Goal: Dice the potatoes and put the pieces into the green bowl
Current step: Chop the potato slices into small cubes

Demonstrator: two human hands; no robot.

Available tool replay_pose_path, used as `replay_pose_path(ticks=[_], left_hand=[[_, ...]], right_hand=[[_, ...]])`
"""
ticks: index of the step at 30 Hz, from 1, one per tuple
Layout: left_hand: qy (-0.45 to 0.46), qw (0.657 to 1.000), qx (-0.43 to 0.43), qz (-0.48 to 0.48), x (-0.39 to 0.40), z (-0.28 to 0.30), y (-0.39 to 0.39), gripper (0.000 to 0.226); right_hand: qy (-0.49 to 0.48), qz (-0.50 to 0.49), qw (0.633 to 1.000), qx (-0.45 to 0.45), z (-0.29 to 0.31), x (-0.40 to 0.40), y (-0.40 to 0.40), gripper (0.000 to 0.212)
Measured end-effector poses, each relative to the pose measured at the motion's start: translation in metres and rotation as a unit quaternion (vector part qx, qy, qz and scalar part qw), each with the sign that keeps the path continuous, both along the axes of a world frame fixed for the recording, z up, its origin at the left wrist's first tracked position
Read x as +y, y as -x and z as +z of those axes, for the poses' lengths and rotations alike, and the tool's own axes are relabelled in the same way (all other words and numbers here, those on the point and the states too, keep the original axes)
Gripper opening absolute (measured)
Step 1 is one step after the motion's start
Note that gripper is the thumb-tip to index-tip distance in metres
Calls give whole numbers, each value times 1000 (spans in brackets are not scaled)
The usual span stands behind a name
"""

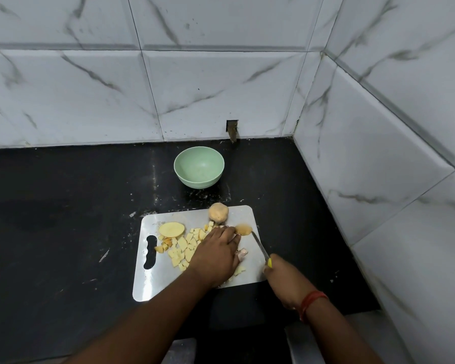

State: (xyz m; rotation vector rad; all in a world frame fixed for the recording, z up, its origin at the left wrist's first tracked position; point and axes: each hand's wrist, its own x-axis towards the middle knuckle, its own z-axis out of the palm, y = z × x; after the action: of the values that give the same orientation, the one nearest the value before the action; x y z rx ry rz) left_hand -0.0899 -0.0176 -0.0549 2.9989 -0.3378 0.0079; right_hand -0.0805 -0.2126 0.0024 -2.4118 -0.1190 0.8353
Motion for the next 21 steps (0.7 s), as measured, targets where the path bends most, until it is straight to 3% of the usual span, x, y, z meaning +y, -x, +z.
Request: replay_pose_path(ticks=[4, 10, 15, 21], left_hand=[[32, 999, 8, -17, -8, 7, -5, 62], [-41, 996, 69, -42, -21, 8, -27, 69], [-92, 995, 19, -33, -19, 10, -23, 58], [-84, 994, -50, -53, -7, 3, -17, 47]], right_hand=[[-57, -64, 996, 8, -1, -3, -6, 16], [-66, -94, 993, 19, -4, -4, -9, 18], [-49, -90, 994, 23, -5, -5, -9, 17], [-45, -92, 995, 20, 3, 5, -17, 18]])
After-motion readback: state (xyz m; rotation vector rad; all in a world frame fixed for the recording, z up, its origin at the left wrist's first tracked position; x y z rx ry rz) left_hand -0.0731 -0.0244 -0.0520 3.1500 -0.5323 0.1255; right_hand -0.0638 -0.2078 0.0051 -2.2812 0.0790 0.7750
